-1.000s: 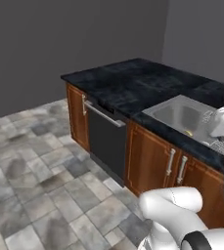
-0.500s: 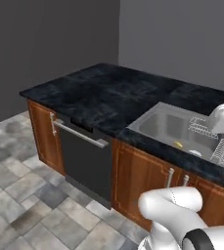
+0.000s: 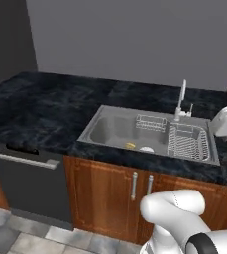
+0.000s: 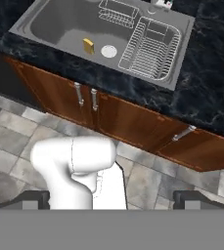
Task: Pick up the sponge and sponge from the sink, and place them back in the cabinet, and close the cabinet doors.
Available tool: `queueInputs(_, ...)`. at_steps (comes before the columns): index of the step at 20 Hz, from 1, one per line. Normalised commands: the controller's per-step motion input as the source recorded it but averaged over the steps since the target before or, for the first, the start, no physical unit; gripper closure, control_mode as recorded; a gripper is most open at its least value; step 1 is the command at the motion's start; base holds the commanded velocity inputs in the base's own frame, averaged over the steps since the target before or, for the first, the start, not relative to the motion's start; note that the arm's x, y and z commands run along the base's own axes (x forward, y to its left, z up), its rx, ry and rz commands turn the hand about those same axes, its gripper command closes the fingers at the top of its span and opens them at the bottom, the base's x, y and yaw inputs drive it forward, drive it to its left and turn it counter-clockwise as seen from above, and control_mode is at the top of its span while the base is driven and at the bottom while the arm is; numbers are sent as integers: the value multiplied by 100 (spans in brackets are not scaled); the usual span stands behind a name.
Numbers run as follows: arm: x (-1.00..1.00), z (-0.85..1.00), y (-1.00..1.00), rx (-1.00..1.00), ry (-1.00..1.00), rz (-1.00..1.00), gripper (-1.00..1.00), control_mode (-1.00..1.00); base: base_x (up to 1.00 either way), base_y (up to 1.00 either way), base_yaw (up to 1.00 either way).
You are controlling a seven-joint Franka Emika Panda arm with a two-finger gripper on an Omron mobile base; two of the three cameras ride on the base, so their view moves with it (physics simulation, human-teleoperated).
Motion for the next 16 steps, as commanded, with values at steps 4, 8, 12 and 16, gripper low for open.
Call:
queueInputs(4,0,0,0,0,0,0,-100,100,4,17,-56)
queueInputs(8,0,0,0,0,0,0,-100,100,21,34,-50)
queueInputs(12,0,0,0,0,0,0,-100,100,38,47,-46)
queueInputs(16,0,0,0,0,0,0,-100,100,29,64,-47)
